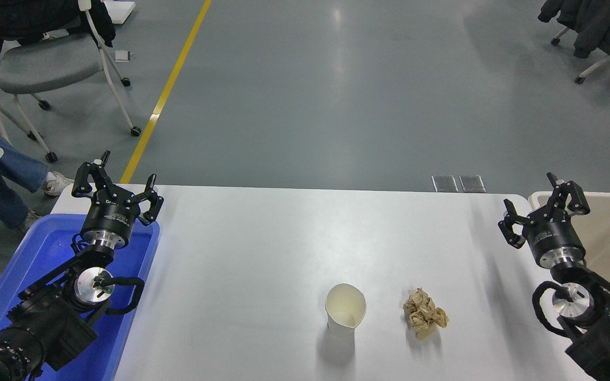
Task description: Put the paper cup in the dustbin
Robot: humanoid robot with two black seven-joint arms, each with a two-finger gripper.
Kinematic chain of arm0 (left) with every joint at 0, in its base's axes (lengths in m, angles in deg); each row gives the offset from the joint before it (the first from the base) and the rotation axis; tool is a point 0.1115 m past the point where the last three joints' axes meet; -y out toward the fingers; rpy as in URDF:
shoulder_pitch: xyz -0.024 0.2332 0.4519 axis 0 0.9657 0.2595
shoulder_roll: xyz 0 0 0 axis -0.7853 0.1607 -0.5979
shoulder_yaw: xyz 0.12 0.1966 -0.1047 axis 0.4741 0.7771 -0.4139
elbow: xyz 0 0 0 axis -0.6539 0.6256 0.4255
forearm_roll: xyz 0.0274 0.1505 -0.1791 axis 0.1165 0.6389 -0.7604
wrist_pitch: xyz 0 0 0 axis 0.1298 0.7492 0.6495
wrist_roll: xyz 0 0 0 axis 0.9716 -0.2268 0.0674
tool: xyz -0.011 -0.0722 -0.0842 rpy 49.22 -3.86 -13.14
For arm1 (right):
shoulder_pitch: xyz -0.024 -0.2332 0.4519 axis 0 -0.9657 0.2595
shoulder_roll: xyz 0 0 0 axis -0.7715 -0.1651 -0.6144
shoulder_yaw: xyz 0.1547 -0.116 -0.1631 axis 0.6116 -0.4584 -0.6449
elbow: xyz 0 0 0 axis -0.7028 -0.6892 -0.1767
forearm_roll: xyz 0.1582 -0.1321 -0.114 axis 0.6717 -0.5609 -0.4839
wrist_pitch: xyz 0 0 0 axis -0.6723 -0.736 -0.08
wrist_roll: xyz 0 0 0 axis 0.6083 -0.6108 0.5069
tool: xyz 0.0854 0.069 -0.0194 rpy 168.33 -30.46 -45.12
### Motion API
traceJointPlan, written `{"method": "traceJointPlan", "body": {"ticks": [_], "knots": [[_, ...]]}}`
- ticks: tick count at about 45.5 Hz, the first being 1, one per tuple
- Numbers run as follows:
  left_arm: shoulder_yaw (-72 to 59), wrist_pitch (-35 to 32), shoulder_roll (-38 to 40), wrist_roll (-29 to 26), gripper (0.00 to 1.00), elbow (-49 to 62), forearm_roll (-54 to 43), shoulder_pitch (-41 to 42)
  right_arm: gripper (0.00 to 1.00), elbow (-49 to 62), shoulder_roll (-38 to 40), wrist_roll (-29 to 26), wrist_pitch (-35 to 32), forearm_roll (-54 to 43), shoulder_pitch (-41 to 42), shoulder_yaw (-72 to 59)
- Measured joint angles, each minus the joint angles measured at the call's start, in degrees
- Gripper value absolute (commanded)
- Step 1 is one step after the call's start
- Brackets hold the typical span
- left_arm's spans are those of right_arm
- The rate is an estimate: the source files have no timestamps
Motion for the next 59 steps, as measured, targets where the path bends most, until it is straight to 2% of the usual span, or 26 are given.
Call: {"method": "traceJointPlan", "body": {"ticks": [44, 49, 59], "knots": [[0.0, 0.0, 0.0, 0.0, 1.00, 0.0, 0.0, 0.0, 1.00, 0.2, 1.4, 0.1, -0.3, -0.1, 2.5, -2.4], [0.0, 0.0, 0.0, 0.0, 1.00, 0.0, 0.0, 0.0, 1.00, -0.2, 1.5, -0.8, -0.2, -0.1, 3.0, -3.0], [0.0, 0.0, 0.0, 0.0, 1.00, 0.0, 0.0, 0.0, 1.00, -5.1, 4.0, -6.2, 0.0, -0.1, 3.1, -5.1]]}}
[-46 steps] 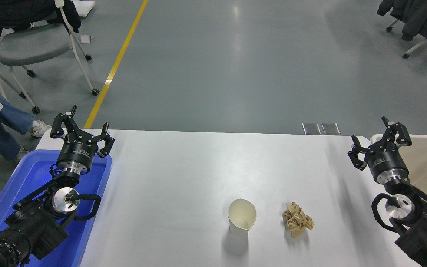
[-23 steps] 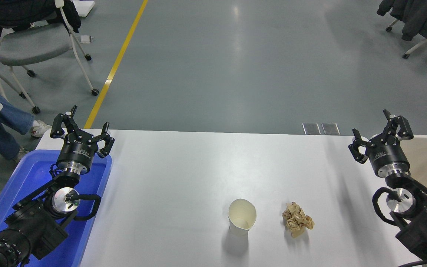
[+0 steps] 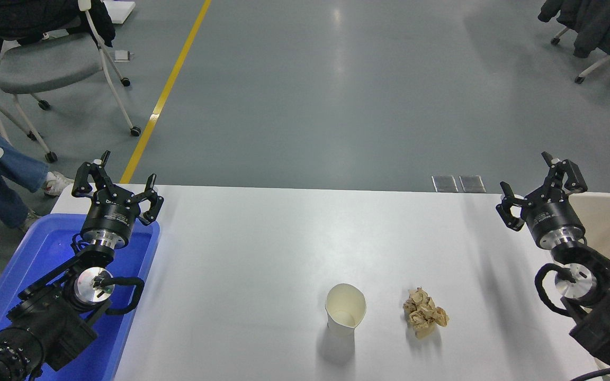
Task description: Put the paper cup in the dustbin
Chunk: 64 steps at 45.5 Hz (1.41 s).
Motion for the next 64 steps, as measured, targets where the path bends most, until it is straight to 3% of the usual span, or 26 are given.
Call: {"method": "traceJointPlan", "body": {"ticks": [19, 44, 52, 64], "knots": [[0.0, 0.0, 0.0, 0.0, 1.00, 0.0, 0.0, 0.0, 1.00, -17.1, 10.8, -3.7, 3.3, -9.5, 0.7, -10.6], [0.0, 0.0, 0.0, 0.0, 1.00, 0.0, 0.0, 0.0, 1.00, -43.4, 23.6, -6.3, 11.0, -48.1, 4.2, -23.1], [0.0, 0.0, 0.0, 0.0, 1.00, 0.0, 0.0, 0.0, 1.00, -46.6, 25.2, -6.5, 11.8, -57.3, 10.2, -33.1], [0.0, 0.0, 0.0, 0.0, 1.00, 0.0, 0.0, 0.0, 1.00, -49.2, 23.8, -6.5, 12.3, -62.4, 23.6, -50.8]]}}
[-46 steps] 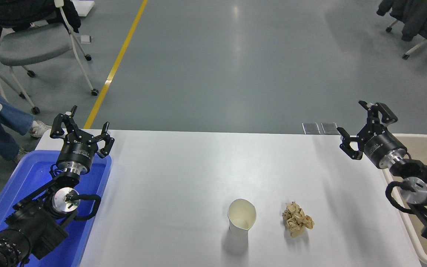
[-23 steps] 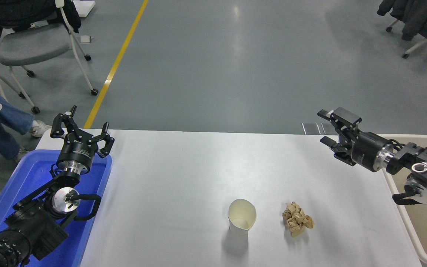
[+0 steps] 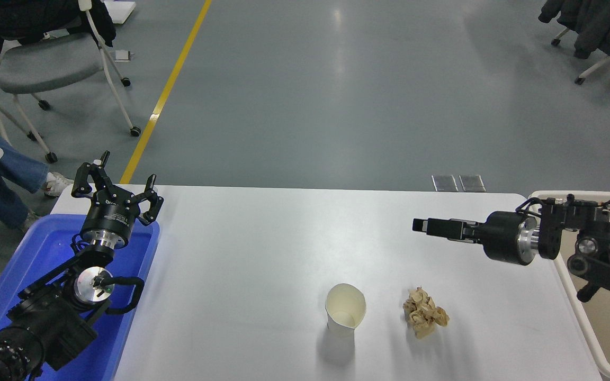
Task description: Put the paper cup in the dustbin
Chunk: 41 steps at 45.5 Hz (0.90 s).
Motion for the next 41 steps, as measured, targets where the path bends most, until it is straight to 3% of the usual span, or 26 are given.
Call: {"method": "traceJointPlan", "body": {"ticks": [17, 41], "knots": [[0.0, 0.0, 0.0, 0.0, 1.00, 0.0, 0.0, 0.0, 1.00, 1.6, -13.7, 0.2, 0.1, -2.0, 15.4, -22.1], [0.0, 0.0, 0.0, 0.0, 1.00, 0.0, 0.0, 0.0, 0.99, 12.0, -31.5, 0.7, 0.2, -1.5, 17.5, -32.7]]}}
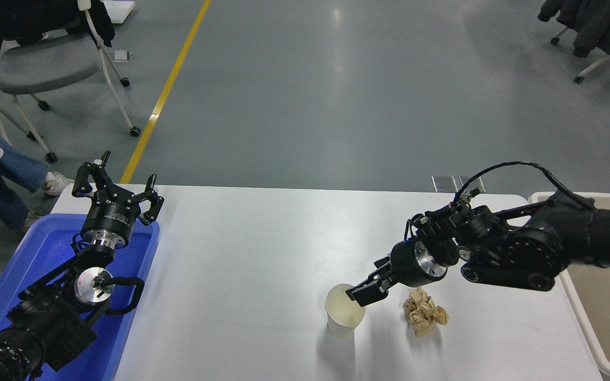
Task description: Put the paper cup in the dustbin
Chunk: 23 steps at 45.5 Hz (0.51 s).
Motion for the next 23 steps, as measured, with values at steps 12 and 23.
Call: {"method": "traceJointPlan", "body": {"ticks": [12, 23], "knots": [[0.0, 0.0, 0.0, 0.0, 1.00, 0.0, 0.0, 0.0, 0.94, 3.8, -3.2, 0.3, 0.1, 0.1, -1.4, -1.6], [0.0, 0.0, 0.0, 0.0, 1.00, 0.0, 0.0, 0.0, 0.00, 6.1, -5.0, 1.4, 0.6, 0.1, -2.1, -3.7]]}}
